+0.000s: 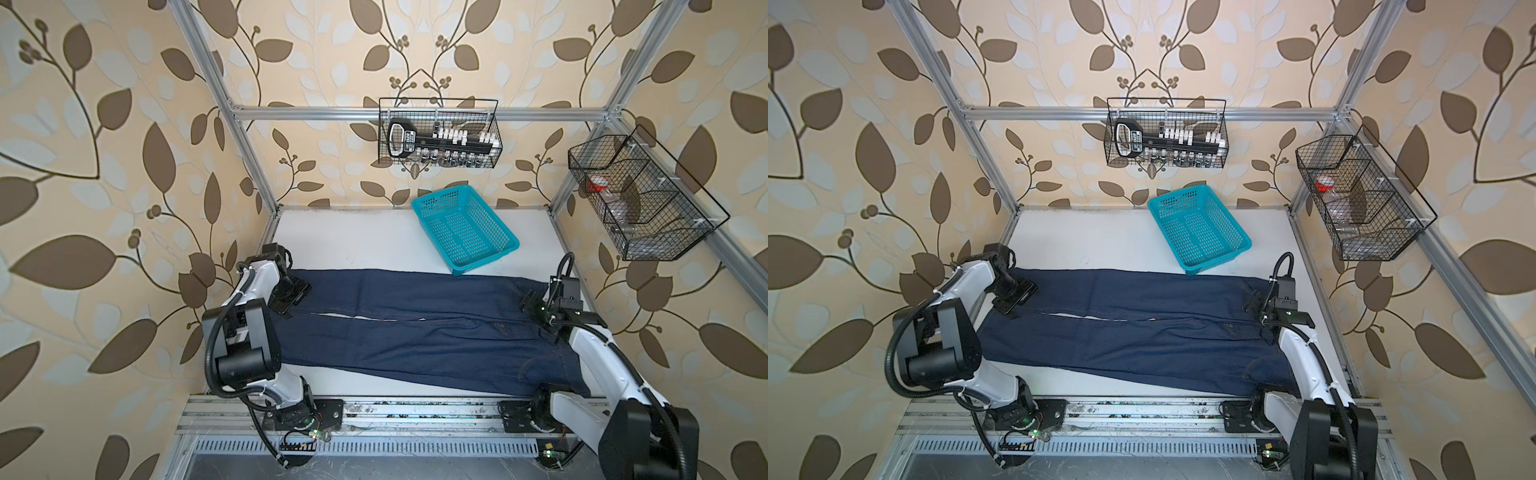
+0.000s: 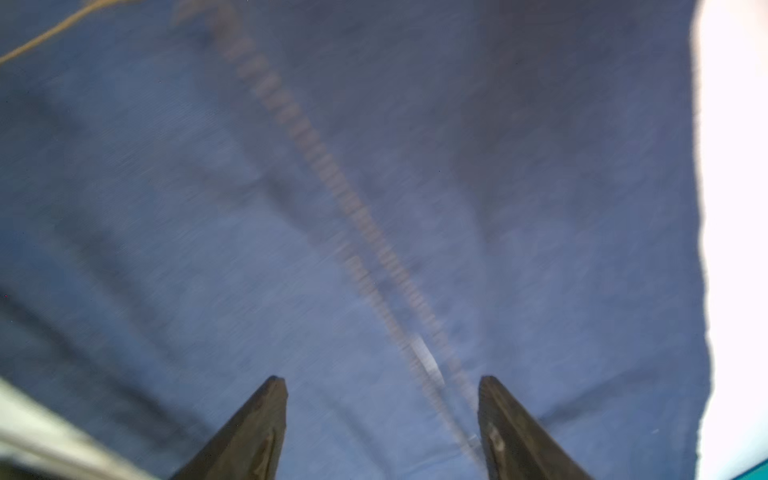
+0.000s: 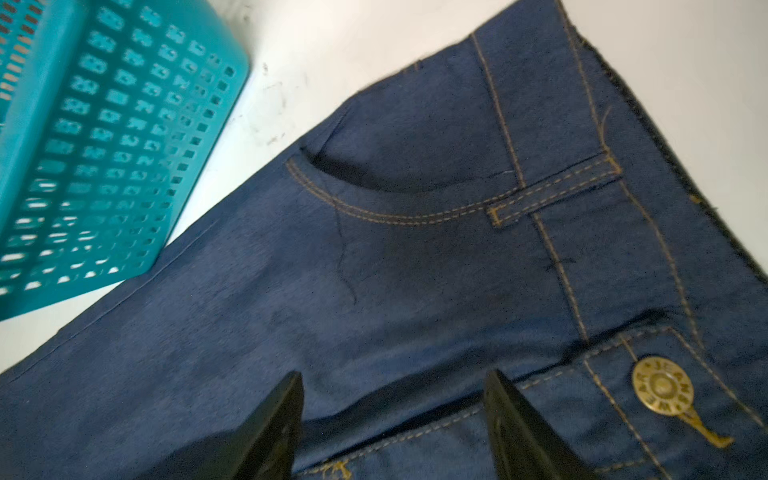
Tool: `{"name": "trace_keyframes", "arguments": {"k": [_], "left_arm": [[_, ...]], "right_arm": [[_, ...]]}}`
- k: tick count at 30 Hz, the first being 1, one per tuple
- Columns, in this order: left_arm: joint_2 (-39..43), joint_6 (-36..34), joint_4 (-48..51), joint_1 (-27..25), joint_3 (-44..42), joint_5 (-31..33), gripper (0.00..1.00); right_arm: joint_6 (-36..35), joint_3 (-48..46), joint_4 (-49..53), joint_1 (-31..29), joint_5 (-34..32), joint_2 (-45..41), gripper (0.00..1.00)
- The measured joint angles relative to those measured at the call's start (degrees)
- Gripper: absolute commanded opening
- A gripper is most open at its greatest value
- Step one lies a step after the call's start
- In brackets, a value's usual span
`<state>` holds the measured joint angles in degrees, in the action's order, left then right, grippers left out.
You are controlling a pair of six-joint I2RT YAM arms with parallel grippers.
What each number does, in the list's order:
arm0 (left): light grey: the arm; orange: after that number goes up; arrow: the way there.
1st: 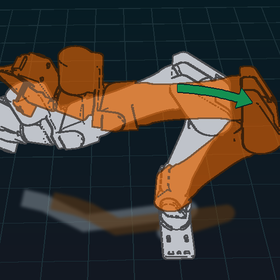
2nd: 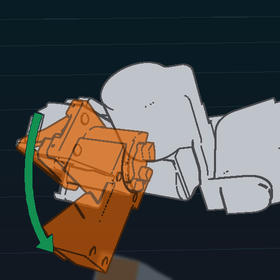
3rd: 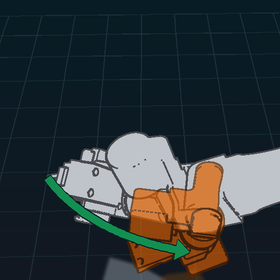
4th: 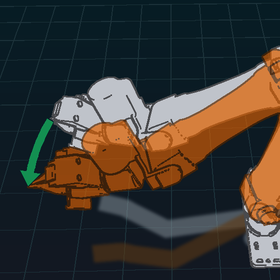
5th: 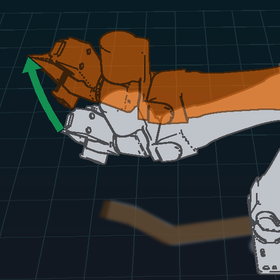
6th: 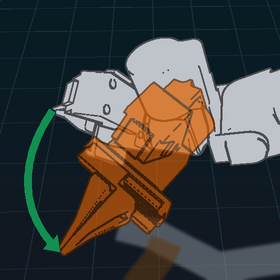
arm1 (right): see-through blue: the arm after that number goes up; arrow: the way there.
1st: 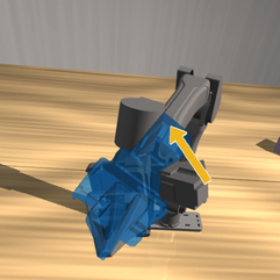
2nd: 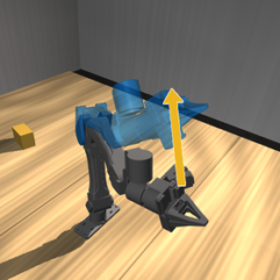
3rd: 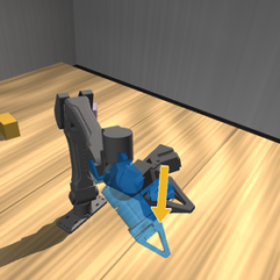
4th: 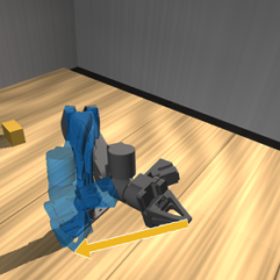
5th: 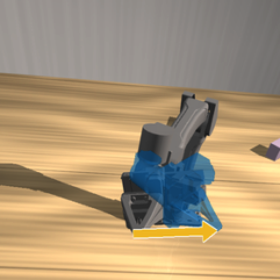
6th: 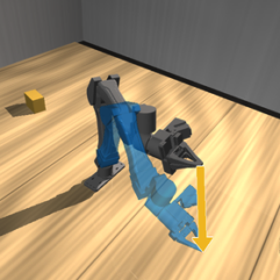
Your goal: Fold and stack the trousers
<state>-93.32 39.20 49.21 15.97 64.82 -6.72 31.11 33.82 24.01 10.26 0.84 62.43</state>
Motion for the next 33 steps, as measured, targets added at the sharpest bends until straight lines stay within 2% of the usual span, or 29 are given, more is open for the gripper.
{"name": "trace_keyframes", "arguments": {"k": [6,11,15,24,33], "left_arm": [[-11.6,1.6,-0.9,-1.4,16.7,-0.4,0.76],[-24.1,4.1,2.3,-2.0,32.5,0.3,0.77],[-32.8,6.1,6.3,-2.1,42.3,1.6,0.77],[-42.5,9.3,15.2,-2.1,56.2,6.2,0.72],[-42.9,10.7,20.1,-2.1,56.3,12.2,0.66]], "right_arm": [[2.2,10.7,-0.5,3.2,-1.1,11.4,0.68],[6.8,25.1,3.1,3.8,-3.4,25.1,0.68],[10.8,30.5,5.4,3.8,-4.2,32.0,0.67],[18.1,38.1,11.3,4.0,-6.6,42.7,0.64],[20.3,41.9,14.3,4.1,-8.0,48.1,0.61]]}}
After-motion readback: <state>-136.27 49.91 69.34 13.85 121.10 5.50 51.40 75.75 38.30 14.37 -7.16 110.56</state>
